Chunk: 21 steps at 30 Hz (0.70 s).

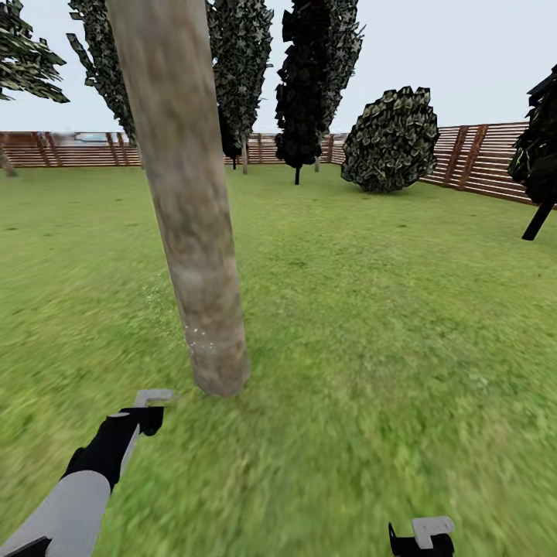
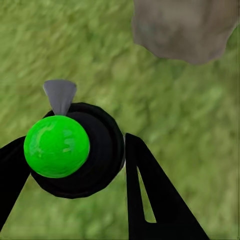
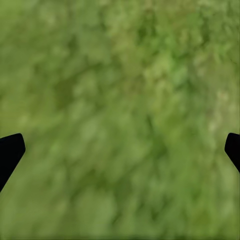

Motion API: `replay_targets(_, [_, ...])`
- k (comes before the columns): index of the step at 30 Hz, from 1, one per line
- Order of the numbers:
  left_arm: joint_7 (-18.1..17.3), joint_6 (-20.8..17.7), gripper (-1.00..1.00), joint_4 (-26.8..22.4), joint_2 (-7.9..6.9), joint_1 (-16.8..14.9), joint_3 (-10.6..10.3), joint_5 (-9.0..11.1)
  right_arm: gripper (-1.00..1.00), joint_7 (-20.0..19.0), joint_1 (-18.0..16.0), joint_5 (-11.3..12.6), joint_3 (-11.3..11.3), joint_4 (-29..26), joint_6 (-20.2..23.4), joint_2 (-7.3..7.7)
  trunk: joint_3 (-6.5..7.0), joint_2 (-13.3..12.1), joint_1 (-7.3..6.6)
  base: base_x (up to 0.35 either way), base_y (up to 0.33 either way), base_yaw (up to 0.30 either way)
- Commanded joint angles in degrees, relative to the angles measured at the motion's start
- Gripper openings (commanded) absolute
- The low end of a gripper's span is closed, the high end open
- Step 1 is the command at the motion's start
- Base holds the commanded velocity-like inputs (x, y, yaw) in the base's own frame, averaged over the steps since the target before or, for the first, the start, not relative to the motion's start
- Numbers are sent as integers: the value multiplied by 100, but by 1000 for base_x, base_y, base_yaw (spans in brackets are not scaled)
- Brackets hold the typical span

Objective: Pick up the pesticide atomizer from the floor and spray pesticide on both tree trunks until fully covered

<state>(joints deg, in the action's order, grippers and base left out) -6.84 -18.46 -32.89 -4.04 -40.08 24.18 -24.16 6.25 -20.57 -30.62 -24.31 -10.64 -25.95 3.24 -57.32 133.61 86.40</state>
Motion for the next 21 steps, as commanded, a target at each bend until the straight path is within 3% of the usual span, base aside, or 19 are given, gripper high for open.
replay_targets(1, [-1, -1, -100, 0, 41, -3, -25, -2, 100, 0, 0, 1, -1, 0, 1, 1, 0, 0, 0, 0, 0, 0])
replay_targets(4, [5, -62, -100, -25, 427, -17, -264, -4, 100, 6, 0, 3, -3, -3, 2, 2, 0, 0, 0, 0, 0, 0])
replay_targets(6, [5, -155, -100, -33, 494, -117, -310, 5, 100, 7, 0, 3, -3, -4, 2, 3, 0, 0, 0, 0, 0, 0])
replay_targets(9, [-1, -346, -100, -39, 386, -350, -303, 14, 100, 8, 0, 3, -3, -7, 2, 4, 0, 0, 0, 0, 0, 0])
replay_targets(11, [-1, -427, -100, -41, 204, -475, -306, 16, 100, 8, 0, 12, -3, -8, 2, 4, 0, 0, 0, 0, 0, 0])
replay_targets(12, [-3, -499, -100, -40, 267, -550, -336, 15, 100, 8, 0, 19, -3, -8, 2, 2, 0, 0, 0, 0, 0, 22])
replay_targets(13, [-19, -531, -100, -37, 471, -601, -364, 9, 100, 8, 0, 20, -3, -8, 2, 2, 0, 0, 0, 0, 0, 132])
replay_targets(14, [-67, -596, -100, -34, 747, -761, -610, 1, 100, 8, 0, 16, -3, -8, 2, 2, 0, 0, 0, 0, 0, 246])
replay_targets(15, [-119, -1177, -100, -41, 792, -1226, -856, 10, 100, 8, 0, 12, -3, -8, 2, 2, 0, 0, 0, 0, 0, 124])
replay_targets(17, [-246, -1228, -100, -115, 591, -1381, -868, 11, 100, 8, 0, 9, -3, -8, 2, 2, 0, 0, 0, 0, 0, 36])
replay_targets(20, [-901, -1243, -100, -226, 231, -1426, -872, -14, 100, 8, 0, 5, -3, -8, 2, 2, 0, 0, 0, 0, 0, 6])
replay_targets(21, [-1022, -1242, -100, -236, 176, -1428, -875, -19, 100, 8, 0, 4, -3, -8, 2, 2, 0, 0, 0, 0, 0, 2])
